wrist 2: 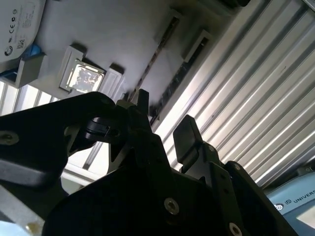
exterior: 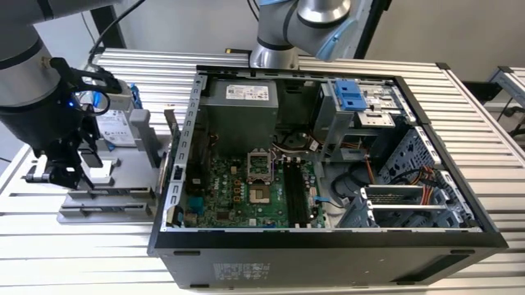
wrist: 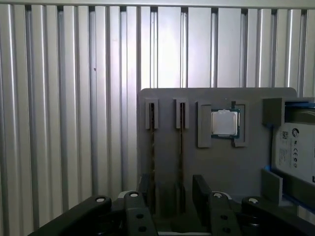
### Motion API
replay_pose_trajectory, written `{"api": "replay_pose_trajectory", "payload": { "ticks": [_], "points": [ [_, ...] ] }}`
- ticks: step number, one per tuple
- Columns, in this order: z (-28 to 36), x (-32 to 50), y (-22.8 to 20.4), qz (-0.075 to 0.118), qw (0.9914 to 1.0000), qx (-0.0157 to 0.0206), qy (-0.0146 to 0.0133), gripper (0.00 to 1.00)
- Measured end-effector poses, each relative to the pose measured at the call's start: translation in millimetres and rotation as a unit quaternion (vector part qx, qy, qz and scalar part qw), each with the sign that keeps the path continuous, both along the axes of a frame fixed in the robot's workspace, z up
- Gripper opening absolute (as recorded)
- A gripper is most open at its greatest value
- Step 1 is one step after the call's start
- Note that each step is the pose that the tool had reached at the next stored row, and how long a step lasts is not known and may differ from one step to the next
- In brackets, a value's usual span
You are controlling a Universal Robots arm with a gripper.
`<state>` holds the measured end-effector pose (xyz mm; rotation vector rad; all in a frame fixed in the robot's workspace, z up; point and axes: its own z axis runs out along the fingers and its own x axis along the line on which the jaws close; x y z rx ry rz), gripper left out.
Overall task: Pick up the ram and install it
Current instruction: 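Pick up the ram and move it above insertion slot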
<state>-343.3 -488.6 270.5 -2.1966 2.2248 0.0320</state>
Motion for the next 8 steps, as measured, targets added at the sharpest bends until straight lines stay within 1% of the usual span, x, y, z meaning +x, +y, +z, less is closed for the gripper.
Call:
{"api": "replay_pose_trajectory", "payload": {
  "ticks": [8],
  "points": [
    [-13.8, 0.5, -1.9, 0.000, 1.00000, 0.0000, 0.0000, 1.00]
  ]
}}
